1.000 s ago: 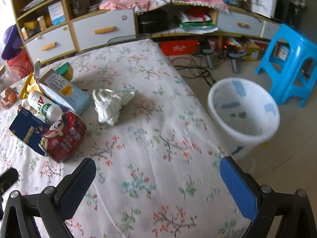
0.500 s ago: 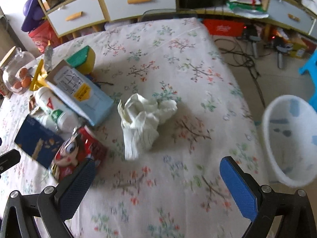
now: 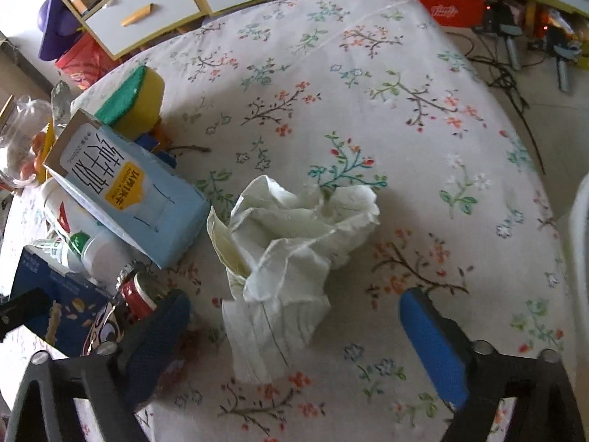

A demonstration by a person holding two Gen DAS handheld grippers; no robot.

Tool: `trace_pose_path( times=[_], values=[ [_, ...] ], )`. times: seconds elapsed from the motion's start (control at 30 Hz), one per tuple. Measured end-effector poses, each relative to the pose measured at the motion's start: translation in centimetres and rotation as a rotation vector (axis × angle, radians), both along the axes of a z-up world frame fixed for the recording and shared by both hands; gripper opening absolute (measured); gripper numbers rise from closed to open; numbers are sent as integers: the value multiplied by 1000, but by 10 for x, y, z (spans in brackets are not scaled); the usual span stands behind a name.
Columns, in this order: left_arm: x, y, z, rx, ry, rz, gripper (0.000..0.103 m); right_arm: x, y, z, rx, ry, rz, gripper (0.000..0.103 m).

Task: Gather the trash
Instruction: 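Grasp the crumpled white tissue with the right gripper while the left grasps the blue box, then carry the tissue and blue box over the white bin and release both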

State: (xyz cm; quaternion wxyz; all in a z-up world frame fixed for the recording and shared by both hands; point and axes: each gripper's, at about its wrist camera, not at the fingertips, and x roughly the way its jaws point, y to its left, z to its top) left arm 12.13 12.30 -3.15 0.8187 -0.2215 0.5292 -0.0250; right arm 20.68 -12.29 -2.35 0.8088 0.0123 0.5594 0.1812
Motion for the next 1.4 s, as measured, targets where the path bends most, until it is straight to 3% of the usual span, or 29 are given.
trace_pose_path(
  times=[0.17,0.23,0.33,0.57,0.83,1.2,1.4],
  values=[
    [-8,0,6,-2,-30,-10,39,5,4,-4,6,2,0,70],
    [-13,0,11,-1,-47,-10,31,7,6,-3,6,-7,6,51],
    [-21,1,20,2,-77,2,27,6,6,1,12,-21,15,41],
    [-38,10,48,-24,-147,41,26,1,-17,19,31,-68,-16,40],
    [-40,-5,76,-36,-211,61,25,-5,-83,45,66,-104,-146,40],
    [-13,-84,79,-50,-191,-57,25,-11,-206,56,73,-95,-402,40],
    [6,-140,70,-68,-173,-142,25,-13,-245,49,77,-58,-486,42]
  ],
)
